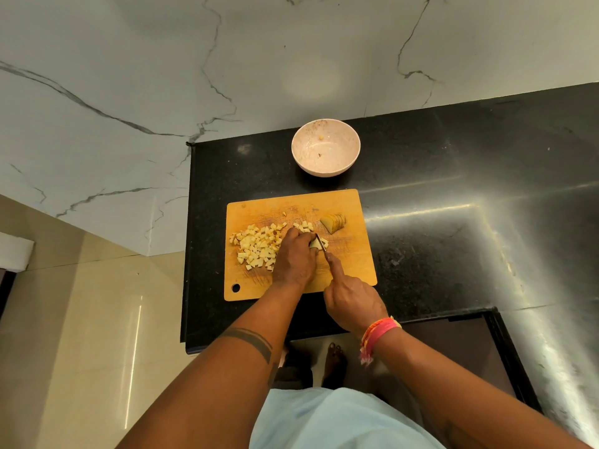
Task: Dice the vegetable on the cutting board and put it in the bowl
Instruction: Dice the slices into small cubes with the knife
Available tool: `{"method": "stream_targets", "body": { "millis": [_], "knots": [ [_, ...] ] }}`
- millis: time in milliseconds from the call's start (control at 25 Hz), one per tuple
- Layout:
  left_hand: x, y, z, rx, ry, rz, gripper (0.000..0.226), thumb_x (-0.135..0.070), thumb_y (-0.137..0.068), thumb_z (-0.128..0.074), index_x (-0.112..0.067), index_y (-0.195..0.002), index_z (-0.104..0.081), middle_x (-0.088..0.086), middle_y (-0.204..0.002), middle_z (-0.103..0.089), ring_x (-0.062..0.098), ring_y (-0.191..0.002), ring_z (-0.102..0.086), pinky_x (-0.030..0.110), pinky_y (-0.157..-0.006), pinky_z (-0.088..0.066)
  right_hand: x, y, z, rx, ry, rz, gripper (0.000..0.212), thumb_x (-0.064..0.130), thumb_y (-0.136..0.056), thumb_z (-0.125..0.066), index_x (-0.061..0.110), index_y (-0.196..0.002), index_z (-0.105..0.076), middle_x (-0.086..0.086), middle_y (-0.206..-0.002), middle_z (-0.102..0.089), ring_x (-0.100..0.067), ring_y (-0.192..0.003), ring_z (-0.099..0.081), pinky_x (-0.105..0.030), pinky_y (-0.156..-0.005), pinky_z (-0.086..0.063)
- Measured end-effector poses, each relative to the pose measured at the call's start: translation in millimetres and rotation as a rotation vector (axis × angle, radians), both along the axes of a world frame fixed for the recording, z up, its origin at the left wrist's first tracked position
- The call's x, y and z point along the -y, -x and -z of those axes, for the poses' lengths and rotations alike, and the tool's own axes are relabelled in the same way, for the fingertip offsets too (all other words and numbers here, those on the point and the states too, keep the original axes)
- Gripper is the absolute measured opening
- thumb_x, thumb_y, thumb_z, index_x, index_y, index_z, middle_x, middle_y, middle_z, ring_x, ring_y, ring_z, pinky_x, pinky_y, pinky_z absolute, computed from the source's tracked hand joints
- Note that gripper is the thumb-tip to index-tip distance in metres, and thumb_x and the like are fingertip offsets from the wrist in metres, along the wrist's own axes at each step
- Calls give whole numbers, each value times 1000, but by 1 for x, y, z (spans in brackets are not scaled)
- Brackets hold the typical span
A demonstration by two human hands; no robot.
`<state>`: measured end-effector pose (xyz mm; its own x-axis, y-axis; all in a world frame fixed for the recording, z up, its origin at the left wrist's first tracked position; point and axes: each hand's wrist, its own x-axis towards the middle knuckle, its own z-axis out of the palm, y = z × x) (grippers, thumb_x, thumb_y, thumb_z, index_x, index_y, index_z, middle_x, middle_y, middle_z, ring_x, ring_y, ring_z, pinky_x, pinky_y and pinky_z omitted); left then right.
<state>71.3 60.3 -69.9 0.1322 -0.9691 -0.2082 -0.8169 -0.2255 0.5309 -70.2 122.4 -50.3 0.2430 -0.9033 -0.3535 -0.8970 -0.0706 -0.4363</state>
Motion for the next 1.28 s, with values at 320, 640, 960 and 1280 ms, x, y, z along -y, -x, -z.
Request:
{"method": "stream_targets", "body": {
  "millis": [320, 640, 960, 1280],
  "knots": [
    [1, 4, 0, 3, 2, -46, 34, -21, -98, -64, -15, -131, -66, 5, -128, -55, 23, -120, -55, 32, -102, -47, -12, 6, 8, -43, -32, -28, 72, 26, -101, -39, 25, -162, -1, 1, -66, -51, -22, -53, -50, -36, -49, -37],
    [-6, -5, 1, -67, -9, -80, 33, -20, -96, -67, -17, -129, -66, 3, -122, -58, 22, -110, -60, 37, -96, -53, -10, 4, -1, 34, 10, -2, 68, 26, -100, -39, 27, -160, -8, -1, -68, -59, -23, -55, -57, -41, -55, -49],
    [-2, 3, -2, -9, -22, -120, 27, -20, -98, -63, -16, -124, -69, 5, -122, -60, 23, -110, -59, 36, -95, -52, -8, 2, 6, -37, -29, -63, 70, 28, -101, -38, 27, -161, -3, -5, -72, -59, -27, -57, -56, -39, -55, -45],
    [-6, -6, -2, -36, -26, -131, 20, -19, -97, -66, -17, -116, -71, 2, -116, -62, 21, -105, -60, 34, -91, -52, -16, 9, 2, 17, -20, -38, 68, 29, -101, -38, 30, -159, -2, -1, -71, -62, -21, -57, -57, -39, -55, -47]
  ]
}}
